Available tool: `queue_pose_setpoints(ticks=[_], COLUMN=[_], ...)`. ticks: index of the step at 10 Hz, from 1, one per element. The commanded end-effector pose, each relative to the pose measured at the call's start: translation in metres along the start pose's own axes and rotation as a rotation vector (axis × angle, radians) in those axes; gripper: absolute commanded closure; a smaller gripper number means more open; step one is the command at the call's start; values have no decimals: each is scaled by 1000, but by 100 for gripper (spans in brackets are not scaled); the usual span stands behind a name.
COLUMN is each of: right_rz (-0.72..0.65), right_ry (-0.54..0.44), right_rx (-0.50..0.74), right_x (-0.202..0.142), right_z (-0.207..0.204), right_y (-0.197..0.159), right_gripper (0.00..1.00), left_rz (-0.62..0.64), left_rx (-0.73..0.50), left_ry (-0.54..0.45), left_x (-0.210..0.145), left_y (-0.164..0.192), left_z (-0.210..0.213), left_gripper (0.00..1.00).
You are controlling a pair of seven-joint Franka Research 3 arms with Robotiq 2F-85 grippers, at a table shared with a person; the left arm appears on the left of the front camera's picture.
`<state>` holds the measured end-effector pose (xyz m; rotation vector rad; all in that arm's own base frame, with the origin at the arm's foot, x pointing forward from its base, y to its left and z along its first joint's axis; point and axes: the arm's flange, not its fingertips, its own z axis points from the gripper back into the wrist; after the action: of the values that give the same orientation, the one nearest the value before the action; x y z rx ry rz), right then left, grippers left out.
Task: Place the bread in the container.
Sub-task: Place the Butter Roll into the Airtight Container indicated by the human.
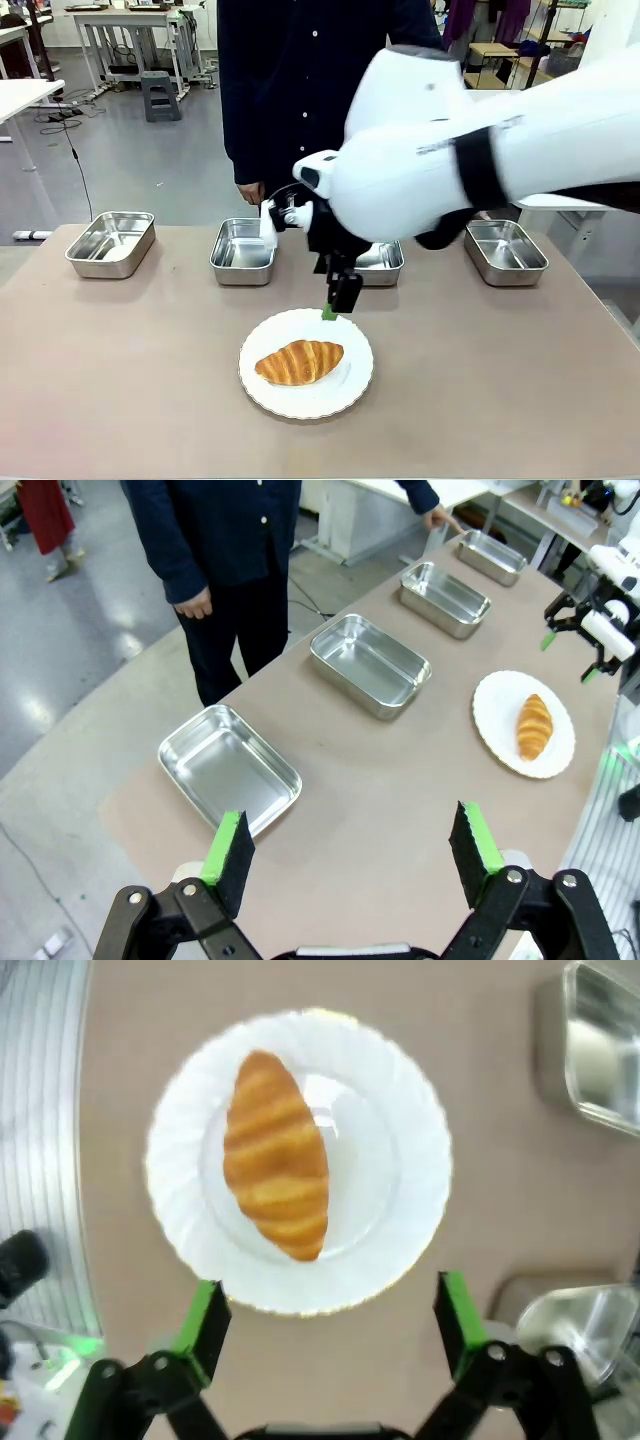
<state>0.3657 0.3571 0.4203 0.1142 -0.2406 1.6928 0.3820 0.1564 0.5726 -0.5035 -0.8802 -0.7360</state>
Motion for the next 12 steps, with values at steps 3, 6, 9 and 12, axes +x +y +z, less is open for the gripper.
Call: queue_pose_setpoints(ticks=[3,6,9,12], right_rz=[125,131,86,115], right_ry=[57,96,152,103], right_rx=[65,128,123,152], right_x=[30,37,37,35], right_z=[-34,-65,-84,-84], right_y=[-12,4,14,13], right_gripper=[0,0,0,0], left_rz=[-2,-2,-2,-2], left_rx=[-1,-1,-1,-1], left_ry=[-9,-9,-9,-9], left_x=[0,0,0,0], left_y=[-2,-2,-2,-2], left_z=[1,1,1,1], left_gripper=[0,0,0,0])
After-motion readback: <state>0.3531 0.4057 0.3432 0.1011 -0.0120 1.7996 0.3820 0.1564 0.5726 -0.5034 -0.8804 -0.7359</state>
